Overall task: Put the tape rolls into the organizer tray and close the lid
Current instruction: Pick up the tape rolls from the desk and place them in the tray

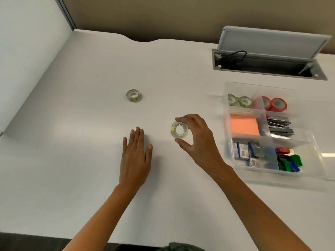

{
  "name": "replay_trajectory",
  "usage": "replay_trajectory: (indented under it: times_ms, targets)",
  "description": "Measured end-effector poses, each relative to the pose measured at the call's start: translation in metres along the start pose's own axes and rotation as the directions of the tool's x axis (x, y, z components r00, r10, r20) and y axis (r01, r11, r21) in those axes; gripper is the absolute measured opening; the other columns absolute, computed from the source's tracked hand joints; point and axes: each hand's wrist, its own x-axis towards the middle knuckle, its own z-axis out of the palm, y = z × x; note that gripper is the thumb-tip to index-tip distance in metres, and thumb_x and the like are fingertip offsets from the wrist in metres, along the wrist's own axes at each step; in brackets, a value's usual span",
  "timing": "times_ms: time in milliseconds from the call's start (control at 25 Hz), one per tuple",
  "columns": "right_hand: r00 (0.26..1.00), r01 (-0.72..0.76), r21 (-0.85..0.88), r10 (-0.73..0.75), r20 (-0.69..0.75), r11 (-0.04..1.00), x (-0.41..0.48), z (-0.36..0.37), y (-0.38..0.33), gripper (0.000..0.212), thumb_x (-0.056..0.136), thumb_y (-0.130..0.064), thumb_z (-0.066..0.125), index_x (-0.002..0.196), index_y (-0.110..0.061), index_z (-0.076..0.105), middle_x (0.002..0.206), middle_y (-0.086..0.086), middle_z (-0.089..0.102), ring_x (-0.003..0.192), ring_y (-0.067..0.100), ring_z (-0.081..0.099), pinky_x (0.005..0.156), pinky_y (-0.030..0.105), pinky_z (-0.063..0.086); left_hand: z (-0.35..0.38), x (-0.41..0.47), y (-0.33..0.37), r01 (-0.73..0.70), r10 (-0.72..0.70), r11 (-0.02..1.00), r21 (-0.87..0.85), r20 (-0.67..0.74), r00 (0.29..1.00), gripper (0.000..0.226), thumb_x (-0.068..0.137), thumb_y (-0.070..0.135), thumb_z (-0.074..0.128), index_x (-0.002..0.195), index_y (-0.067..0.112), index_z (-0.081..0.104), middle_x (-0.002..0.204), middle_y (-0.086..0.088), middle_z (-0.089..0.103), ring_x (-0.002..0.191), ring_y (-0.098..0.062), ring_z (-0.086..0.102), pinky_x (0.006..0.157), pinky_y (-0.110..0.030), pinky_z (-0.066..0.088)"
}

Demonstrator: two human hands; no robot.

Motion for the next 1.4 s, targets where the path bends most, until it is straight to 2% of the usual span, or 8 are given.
replay_trajectory:
  times_ms: [200,400,480,640,800,880,1120,1400]
  targets:
    - [0.965,-0.114,-0.054,0.098,-0.242,0.992,0.012,-0.072,0.049,0.053,0.071,-0.01,0.078,0.119,-0.015,0.058,0.117,0.008,0.054,0.104,0.011,0.051,0.09,0.008,0.036,0.033,0.026,0.048,-0.132,0.127,0.989,0.062,0.073,0.989,0.071,0.093,0.051,0.009,0.152,0.013,0.0,0.159,0.0,-0.008,0.146,-0.012,-0.012,0.118,-0.029,-0.013]
    - [0.922,-0.252,-0.031,0.231,-0.311,0.967,0.037,-0.125,0.112,0.05,0.072,-0.022,0.08,0.116,-0.014,0.059,0.116,0.009,0.06,0.099,0.022,0.061,0.087,0.036,0.055,0.067,0.05,0.077,-0.18,0.164,0.979,0.094,0.15,0.975,0.076,0.091,0.055,0.008,0.151,0.01,-0.001,0.161,-0.005,-0.004,0.147,-0.016,-0.009,0.119,-0.031,-0.006]
    - [0.916,-0.288,-0.034,0.264,-0.303,0.957,0.051,-0.137,0.132,0.047,0.071,-0.026,0.08,0.111,-0.011,0.061,0.113,0.011,0.062,0.092,0.021,0.063,0.08,0.036,0.058,0.074,0.055,0.079,-0.188,0.17,0.97,0.152,0.121,0.978,0.075,0.092,0.054,0.013,0.151,0.009,0.004,0.161,-0.006,0.002,0.148,-0.018,-0.002,0.12,-0.034,-0.001]
    - [0.924,-0.327,-0.106,0.294,-0.245,0.939,0.078,-0.142,0.159,0.047,0.069,-0.033,0.081,0.106,-0.012,0.063,0.105,0.01,0.068,0.083,0.019,0.063,0.077,0.031,0.055,0.079,0.054,0.079,-0.178,0.168,0.963,0.202,0.066,0.984,0.07,0.095,0.05,0.02,0.151,0.009,0.013,0.16,-0.005,0.012,0.148,-0.019,0.007,0.121,-0.038,0.008]
    - [0.964,-0.267,-0.226,0.258,-0.071,0.937,0.1,-0.136,0.174,0.049,0.065,-0.032,0.084,0.107,-0.015,0.065,0.105,0.01,0.068,0.086,0.022,0.063,0.083,0.037,0.055,0.078,0.055,0.08,-0.171,0.158,0.961,0.219,0.075,0.985,0.069,0.095,0.05,0.021,0.152,0.011,0.011,0.161,-0.003,0.01,0.148,-0.017,0.005,0.121,-0.037,0.007]
    - [0.97,-0.228,-0.277,0.244,0.023,0.933,0.107,-0.133,0.176,0.049,0.062,-0.029,0.086,0.106,-0.014,0.067,0.104,0.011,0.067,0.089,0.024,0.062,0.084,0.041,0.053,0.078,0.055,0.08,-0.173,0.158,0.958,0.229,0.08,0.984,0.068,0.096,0.049,0.021,0.152,0.012,0.011,0.161,-0.003,0.01,0.148,-0.017,0.005,0.121,-0.036,0.006]
    - [0.968,-0.077,-0.383,0.161,0.192,0.921,0.121,-0.125,0.178,0.042,0.067,-0.013,0.082,0.107,-0.013,0.068,0.107,0.013,0.067,0.086,0.021,0.057,0.078,0.03,0.048,0.078,0.056,0.081,-0.166,0.15,0.96,0.227,0.087,0.985,0.067,0.096,0.048,0.021,0.152,0.013,0.009,0.161,-0.002,0.008,0.149,-0.016,0.005,0.121,-0.035,0.005]
    - [0.944,-0.014,-0.387,0.14,0.299,0.922,0.123,-0.124,0.175,0.035,0.072,0.003,0.075,0.105,-0.007,0.07,0.104,0.017,0.068,0.087,0.028,0.066,0.084,0.035,0.056,0.078,0.056,0.08,-0.169,0.152,0.957,0.234,0.089,0.984,0.067,0.096,0.048,0.019,0.152,0.013,0.009,0.161,-0.002,0.008,0.149,-0.016,0.004,0.121,-0.034,0.003]
